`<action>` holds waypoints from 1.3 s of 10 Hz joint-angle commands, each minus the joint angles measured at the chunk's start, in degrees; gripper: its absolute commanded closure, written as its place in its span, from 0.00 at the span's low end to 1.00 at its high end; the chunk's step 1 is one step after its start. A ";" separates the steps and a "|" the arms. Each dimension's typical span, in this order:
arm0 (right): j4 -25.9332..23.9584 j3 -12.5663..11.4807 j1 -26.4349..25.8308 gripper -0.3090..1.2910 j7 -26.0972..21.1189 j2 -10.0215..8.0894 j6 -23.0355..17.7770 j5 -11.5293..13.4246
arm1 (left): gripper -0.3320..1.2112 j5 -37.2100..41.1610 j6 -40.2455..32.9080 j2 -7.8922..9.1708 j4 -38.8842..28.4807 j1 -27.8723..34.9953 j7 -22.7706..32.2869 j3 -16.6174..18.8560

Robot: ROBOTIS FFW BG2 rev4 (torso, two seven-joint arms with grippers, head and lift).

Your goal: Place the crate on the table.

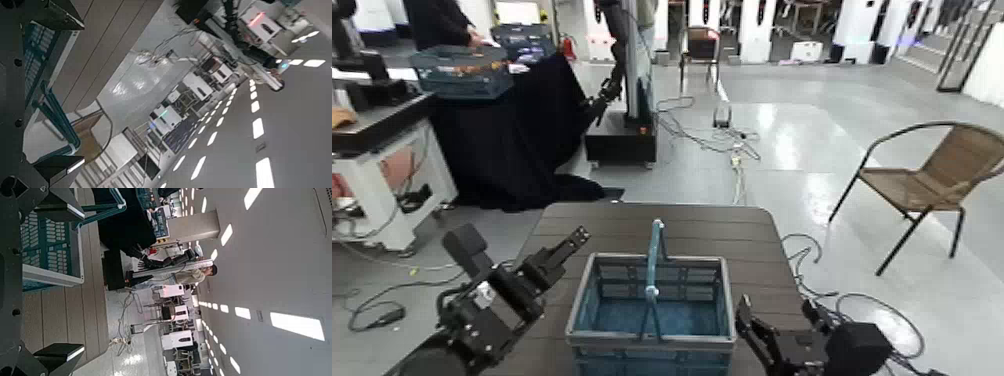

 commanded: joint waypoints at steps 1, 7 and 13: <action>-0.09 -0.17 0.23 0.28 0.00 0.00 -0.23 0.00 | 0.29 -12.06 -13.22 -0.46 -5.56 6.06 -1.05 -1.65; -0.09 -0.61 0.67 0.28 0.17 0.09 -1.11 0.00 | 0.29 -32.62 -27.02 -3.01 -11.97 19.68 0.53 -2.71; -0.09 -0.69 0.76 0.28 0.26 -0.18 -1.11 0.09 | 0.29 -40.27 -29.57 -4.33 -13.82 25.75 2.99 -3.24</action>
